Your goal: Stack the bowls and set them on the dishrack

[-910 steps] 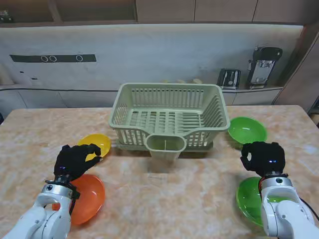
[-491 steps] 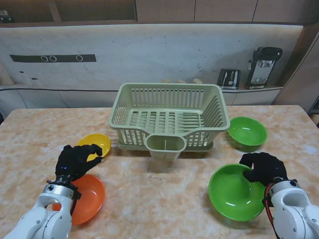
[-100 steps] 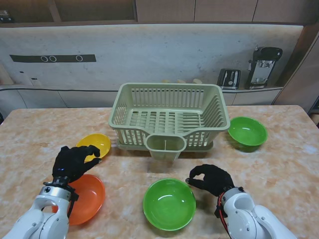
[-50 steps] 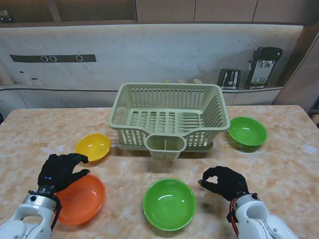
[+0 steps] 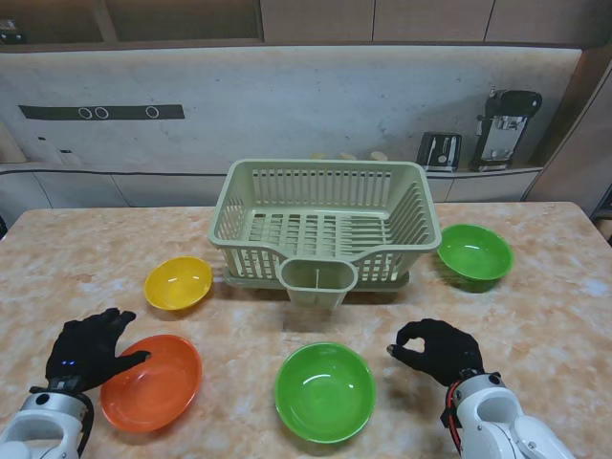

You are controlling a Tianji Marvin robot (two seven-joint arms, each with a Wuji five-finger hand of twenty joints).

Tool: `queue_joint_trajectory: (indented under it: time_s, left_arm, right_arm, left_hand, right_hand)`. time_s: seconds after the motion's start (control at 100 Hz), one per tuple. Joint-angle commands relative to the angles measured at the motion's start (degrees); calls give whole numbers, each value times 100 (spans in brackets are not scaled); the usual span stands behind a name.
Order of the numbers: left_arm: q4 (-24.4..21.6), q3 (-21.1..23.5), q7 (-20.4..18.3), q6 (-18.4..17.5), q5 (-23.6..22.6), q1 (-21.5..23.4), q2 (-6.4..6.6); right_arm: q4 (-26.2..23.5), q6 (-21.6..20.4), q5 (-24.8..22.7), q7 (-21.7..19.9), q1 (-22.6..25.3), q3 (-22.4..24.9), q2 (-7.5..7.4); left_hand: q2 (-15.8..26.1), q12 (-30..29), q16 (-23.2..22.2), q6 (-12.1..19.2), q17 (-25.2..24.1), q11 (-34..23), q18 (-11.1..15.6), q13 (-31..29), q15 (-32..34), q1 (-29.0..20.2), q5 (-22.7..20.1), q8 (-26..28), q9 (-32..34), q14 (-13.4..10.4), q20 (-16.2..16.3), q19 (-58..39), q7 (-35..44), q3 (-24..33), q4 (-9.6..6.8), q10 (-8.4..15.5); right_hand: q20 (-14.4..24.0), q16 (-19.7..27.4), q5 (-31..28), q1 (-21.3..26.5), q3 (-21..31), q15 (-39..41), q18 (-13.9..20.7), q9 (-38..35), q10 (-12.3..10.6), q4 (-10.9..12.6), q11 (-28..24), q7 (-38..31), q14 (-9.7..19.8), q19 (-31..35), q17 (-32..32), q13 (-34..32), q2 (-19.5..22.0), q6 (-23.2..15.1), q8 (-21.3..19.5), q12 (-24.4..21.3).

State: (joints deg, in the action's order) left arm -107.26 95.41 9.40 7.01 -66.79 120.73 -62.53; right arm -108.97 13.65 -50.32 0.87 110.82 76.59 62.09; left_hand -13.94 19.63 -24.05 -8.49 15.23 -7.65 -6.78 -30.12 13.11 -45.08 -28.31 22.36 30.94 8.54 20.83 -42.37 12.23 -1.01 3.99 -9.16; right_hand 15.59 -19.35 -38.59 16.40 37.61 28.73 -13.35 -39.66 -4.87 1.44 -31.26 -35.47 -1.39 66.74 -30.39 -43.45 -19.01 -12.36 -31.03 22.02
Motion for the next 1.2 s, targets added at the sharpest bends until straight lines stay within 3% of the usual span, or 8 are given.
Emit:
queue_joint_trajectory:
  time_s: [0.0,0.28,0.65,0.9,1.06,1.12,1.19]
  left_arm:
    - [84,38,-187,98,-28,89,8]
    - [270,10,-531,492,88,-21,20]
    - [617,-203,-914,800,541,-449,43]
    - [914,-406,-936,954,755,-741,51]
    - [1013,-506,-993,999,698,-858,74]
    - [1029,-539,-1085,1022,597,-902,93]
    - [1070,-582,-1127,1038,503,-964,108]
  right_arm:
    - [-34,17,-15,-99,58,-19,27]
    - [-33,38,-46,-108,50,-23,25]
    - [-29,51,-49,-136,34,-38,20]
    - [-16,50,-50,-151,20,-48,17]
    - [-16,62,-55,-158,19,-48,16]
    - [-13,58,-59,-154,18,-48,16]
    - [-7,61,-57,-158,8,-52,16]
  left_hand:
    - [-74,-160,109,-235,-137,137,-24,223,-110,276,245,-146,-299,136,-76,144,-255,24,-178,-171]
    - [-78,-332,261,-531,-273,259,-247,414,-149,791,493,-286,-364,417,-65,202,-562,-8,-176,-475]
    - [26,-226,155,-370,-91,8,-517,-159,214,925,-50,13,420,593,295,-529,-207,3,-141,-481]
    - [194,66,-100,123,224,-386,-611,-727,621,219,106,1827,1093,576,515,-1125,1444,-8,-113,-252]
    - [396,420,-496,422,517,-856,-877,-1197,1128,-533,77,2773,1583,538,736,-1679,2589,10,-105,-27]
    - [213,552,-679,588,693,-1053,-900,-1406,1348,-972,108,3272,1748,484,821,-1933,2910,4,-23,73]
    - [-82,665,-836,761,938,-1265,-848,-1619,1577,-1490,139,3434,1877,414,872,-2161,3161,54,12,192]
  right_hand:
    - [97,-42,-102,25,12,-44,55,-83,-170,101,62,-70,111,-55,55,11,43,-175,58,35]
    - [115,-49,-93,8,29,-52,61,-79,-177,74,73,-106,110,-69,78,24,41,-189,81,52]
    - [133,-54,-111,3,44,-58,71,-89,-181,54,75,-144,113,-78,91,29,40,-204,98,67]
    - [140,-55,-131,10,56,-61,77,-96,-185,32,77,-179,113,-87,103,25,34,-223,111,71]
    - [148,-58,-143,8,62,-56,74,-103,-189,18,77,-204,118,-82,97,18,31,-224,120,73]
    - [146,-58,-150,12,66,-55,78,-112,-195,15,75,-211,123,-90,112,12,28,-228,124,75]
    - [150,-59,-147,13,70,-53,72,-120,-191,8,73,-221,123,-87,102,4,34,-225,132,77]
